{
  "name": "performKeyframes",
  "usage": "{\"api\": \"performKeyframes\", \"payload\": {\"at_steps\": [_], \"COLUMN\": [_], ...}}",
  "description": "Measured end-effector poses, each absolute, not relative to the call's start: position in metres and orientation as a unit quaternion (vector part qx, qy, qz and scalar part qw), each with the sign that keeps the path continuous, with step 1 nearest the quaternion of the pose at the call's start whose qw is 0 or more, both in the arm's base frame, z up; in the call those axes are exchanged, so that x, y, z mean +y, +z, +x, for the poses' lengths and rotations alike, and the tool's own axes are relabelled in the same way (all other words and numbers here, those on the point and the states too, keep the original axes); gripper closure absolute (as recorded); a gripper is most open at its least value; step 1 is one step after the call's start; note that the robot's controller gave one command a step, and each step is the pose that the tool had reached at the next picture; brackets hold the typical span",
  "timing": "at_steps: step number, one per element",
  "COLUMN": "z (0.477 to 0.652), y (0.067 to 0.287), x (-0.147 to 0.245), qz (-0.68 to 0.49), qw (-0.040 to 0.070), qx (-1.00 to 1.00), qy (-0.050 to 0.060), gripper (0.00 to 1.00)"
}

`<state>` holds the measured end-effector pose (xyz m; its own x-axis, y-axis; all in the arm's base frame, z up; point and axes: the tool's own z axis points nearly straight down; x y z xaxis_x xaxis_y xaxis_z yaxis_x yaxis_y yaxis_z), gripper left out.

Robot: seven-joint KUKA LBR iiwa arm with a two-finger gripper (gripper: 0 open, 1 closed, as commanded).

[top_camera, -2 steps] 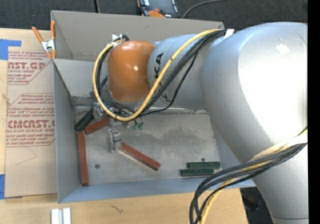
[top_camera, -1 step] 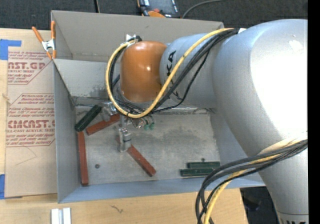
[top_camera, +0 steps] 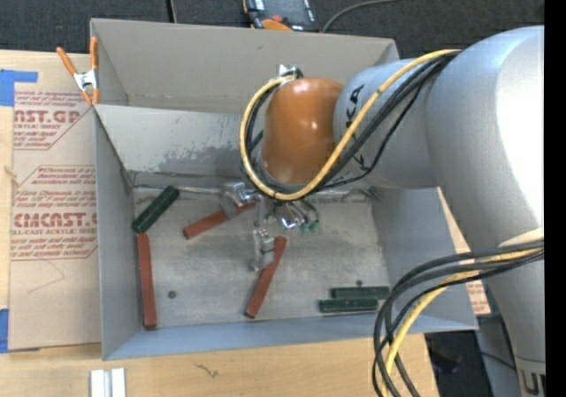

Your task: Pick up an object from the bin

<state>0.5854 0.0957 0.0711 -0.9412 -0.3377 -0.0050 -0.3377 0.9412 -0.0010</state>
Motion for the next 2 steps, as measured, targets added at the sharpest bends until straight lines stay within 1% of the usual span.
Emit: {"api": "performKeyframes", "payload": {"at_steps": [1,2], "z": [0.5894,0.5907], "y": [0.0708,0.0718], "x": [0.1887,0.1853], "qz": [-0.092,-0.09], "qw": [0.002,0.003], "qx": [0.996,0.996], "qy": [0.002,0.002], "gripper": [0.0,1.0]}}
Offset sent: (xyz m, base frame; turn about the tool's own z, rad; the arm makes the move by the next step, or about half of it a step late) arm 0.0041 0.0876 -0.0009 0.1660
